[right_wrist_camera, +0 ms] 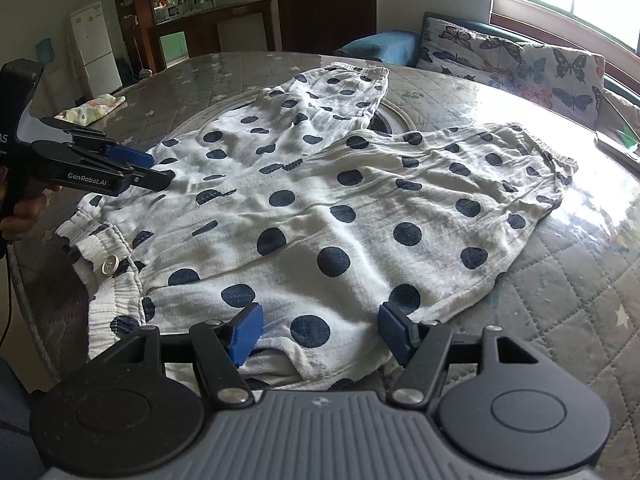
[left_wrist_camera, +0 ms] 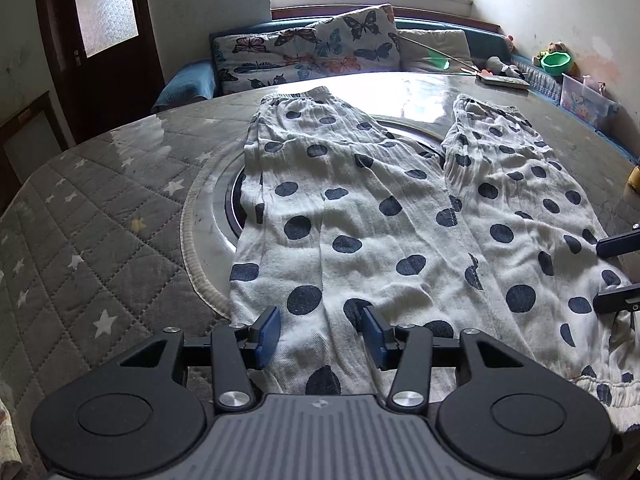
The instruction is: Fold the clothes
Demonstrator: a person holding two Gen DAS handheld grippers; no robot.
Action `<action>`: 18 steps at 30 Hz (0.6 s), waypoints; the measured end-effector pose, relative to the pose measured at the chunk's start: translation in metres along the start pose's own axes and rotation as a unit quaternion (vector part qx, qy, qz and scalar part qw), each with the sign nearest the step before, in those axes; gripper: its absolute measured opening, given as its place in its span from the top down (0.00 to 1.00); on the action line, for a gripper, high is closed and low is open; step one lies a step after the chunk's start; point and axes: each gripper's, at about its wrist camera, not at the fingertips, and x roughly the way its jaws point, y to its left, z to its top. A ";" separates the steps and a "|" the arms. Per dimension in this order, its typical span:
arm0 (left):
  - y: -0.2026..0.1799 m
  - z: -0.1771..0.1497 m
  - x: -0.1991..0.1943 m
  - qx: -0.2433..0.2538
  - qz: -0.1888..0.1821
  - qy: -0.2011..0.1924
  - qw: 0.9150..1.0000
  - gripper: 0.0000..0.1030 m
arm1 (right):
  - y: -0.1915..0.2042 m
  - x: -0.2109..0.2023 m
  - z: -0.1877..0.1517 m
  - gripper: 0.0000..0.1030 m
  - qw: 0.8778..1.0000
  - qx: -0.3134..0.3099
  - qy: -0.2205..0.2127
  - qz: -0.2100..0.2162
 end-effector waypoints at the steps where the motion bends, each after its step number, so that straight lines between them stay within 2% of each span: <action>1: 0.000 0.000 0.000 -0.001 0.000 0.001 1.000 0.52 | 0.000 0.000 0.000 0.34 1.000 0.000 0.000 0.000; 18: 0.007 -0.006 -0.010 0.004 0.026 0.001 1.000 0.52 | 0.005 -0.003 -0.006 0.30 1.000 -0.003 0.001 -0.004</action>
